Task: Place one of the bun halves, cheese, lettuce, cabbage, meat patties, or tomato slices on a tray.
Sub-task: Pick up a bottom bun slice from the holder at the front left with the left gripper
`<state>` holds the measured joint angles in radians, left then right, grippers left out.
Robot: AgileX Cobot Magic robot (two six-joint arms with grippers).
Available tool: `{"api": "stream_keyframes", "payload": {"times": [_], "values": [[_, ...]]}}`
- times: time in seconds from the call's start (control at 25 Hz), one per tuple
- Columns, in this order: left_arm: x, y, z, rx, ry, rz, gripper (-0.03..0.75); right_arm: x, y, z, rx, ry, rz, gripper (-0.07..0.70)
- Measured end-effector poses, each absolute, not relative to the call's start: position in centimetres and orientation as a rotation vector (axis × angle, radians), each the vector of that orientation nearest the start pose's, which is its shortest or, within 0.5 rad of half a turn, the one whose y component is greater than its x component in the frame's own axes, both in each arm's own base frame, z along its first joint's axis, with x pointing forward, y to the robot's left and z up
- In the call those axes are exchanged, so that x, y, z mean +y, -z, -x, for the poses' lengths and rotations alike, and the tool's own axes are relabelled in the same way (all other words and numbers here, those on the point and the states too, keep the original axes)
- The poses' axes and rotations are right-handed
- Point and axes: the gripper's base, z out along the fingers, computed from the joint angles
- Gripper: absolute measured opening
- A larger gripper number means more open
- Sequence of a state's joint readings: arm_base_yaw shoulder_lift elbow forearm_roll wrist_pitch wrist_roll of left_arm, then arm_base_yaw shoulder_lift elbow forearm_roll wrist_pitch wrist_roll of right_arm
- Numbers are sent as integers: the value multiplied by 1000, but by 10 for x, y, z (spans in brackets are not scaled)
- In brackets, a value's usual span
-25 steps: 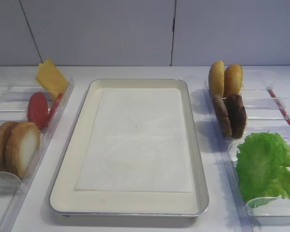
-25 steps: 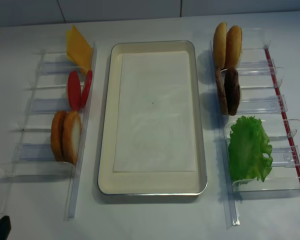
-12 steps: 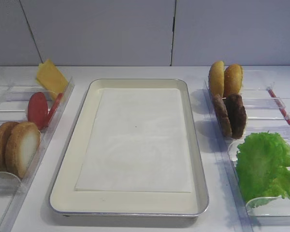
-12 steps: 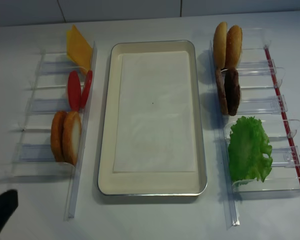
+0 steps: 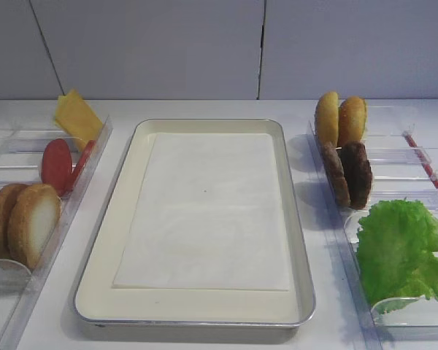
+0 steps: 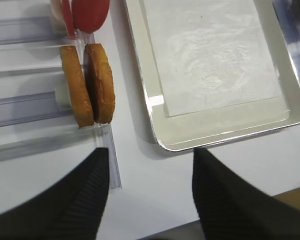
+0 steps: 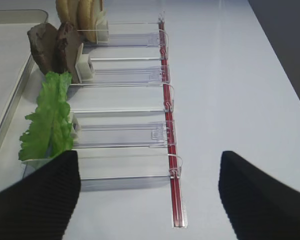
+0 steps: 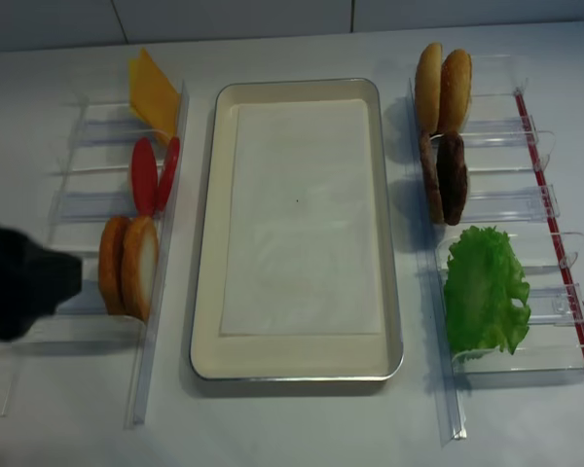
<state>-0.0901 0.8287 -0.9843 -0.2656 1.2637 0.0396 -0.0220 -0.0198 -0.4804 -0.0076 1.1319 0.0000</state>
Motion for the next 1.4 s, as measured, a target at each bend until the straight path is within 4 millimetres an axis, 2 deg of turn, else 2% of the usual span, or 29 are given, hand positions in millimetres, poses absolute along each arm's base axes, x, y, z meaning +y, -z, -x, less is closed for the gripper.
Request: {"api": "stream_keyframes", "payload": {"times": [0.2,0.36,0.56,0.72,0.88,1.24,1.4], "values": [[-37,-352,-159,2694,392,-105,350,0,-266,9,2115,22,-24,575],[-40,-342,-183,2765,394,-91,350,0,-266,9,2115,22,-24,575],[-49,-320,-209,2873,396,-119,350,0,-266,9,2115,22,-24,575],[-61,-307,-217,2932,370,-190,350,0,-266,9,2115,22,-24,575],[-60,-300,-223,2973,284,-106,350,0,-266,9,2115,19,-30,575],[-63,-322,-236,2899,303,-76,350,0,-266,9,2115,19,-30,575],[-65,-316,-246,2921,300,-70,350,0,-266,9,2115,19,-30,575]]}}
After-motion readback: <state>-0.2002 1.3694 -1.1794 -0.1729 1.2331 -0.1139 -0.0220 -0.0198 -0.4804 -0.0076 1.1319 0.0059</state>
